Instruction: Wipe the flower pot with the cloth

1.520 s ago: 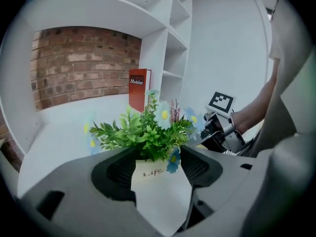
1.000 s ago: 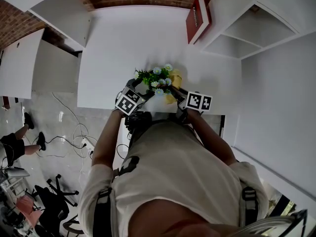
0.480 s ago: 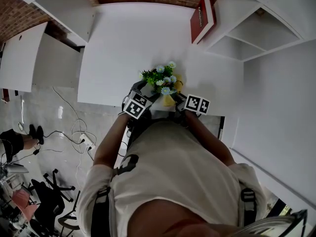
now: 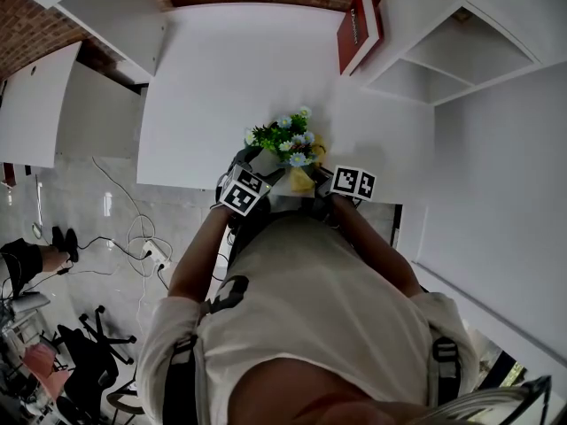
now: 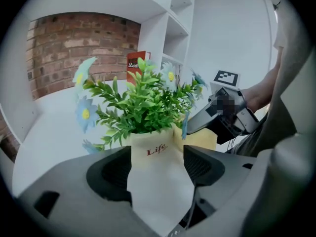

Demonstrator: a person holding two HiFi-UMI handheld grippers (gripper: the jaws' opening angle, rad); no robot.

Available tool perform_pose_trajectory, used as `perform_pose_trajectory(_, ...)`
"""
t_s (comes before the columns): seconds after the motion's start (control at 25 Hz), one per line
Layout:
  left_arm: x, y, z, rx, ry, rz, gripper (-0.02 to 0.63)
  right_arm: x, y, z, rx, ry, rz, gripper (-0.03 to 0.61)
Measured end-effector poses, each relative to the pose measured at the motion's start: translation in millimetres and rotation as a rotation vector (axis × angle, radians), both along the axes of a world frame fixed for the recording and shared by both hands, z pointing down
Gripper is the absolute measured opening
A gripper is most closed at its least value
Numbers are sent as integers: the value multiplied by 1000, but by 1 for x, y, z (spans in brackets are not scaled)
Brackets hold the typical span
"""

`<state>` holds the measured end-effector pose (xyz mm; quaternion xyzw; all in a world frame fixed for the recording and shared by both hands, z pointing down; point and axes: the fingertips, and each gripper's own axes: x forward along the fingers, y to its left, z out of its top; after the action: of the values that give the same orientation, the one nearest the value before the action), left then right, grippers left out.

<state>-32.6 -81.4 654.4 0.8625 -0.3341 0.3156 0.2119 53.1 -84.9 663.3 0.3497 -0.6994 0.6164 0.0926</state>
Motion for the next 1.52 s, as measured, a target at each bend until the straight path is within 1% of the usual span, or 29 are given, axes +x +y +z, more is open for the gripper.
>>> perform_pose_trajectory(0.24, -1, -18, 3, 9, 17, 15, 331, -1, -22, -24, 72, -42, 16, 122)
perform_pose_trajectory(0.44, 8, -9, 3, -4, 20, 22, 331, 2, -32, -27, 100, -49, 56, 122)
perform_pose_trajectory(0.6, 20, -3, -1, 10, 48, 21, 330, 5, -26, -19, 79, -52, 90, 121)
perform_pose_trajectory(0.76, 26, 1, -4, 9, 52, 26, 330, 2, -12, -3, 42, -32, 69, 121)
perform_pose_trajectory(0.92, 23, 0, -4, 6, 46, 38, 330, 1, -4, 9, 12, 1, 45, 123)
perform_pose_trajectory(1.0, 13, -2, -2, -1, 27, 17, 330, 2, -4, 8, 13, 2, 39, 124)
perform_pose_trajectory(1.08, 6, -8, -4, -5, 28, 1, 330, 5, -6, 3, 20, -9, 39, 124)
perform_pose_trajectory(1.16, 6, -14, -7, -3, 28, 14, 330, 6, -11, -6, 33, -31, 54, 124)
perform_pose_trajectory(1.24, 8, -15, -6, 1, 21, 34, 330, 6, -18, -17, 53, -57, 70, 123)
perform_pose_trajectory(1.4, 16, -13, -4, 0, 26, 42, 330, 4, -30, -39, 98, -103, 93, 123)
perform_pose_trajectory(1.52, 24, -6, 4, -8, 34, 48, 330, 3, -32, -44, 116, -115, 110, 121)
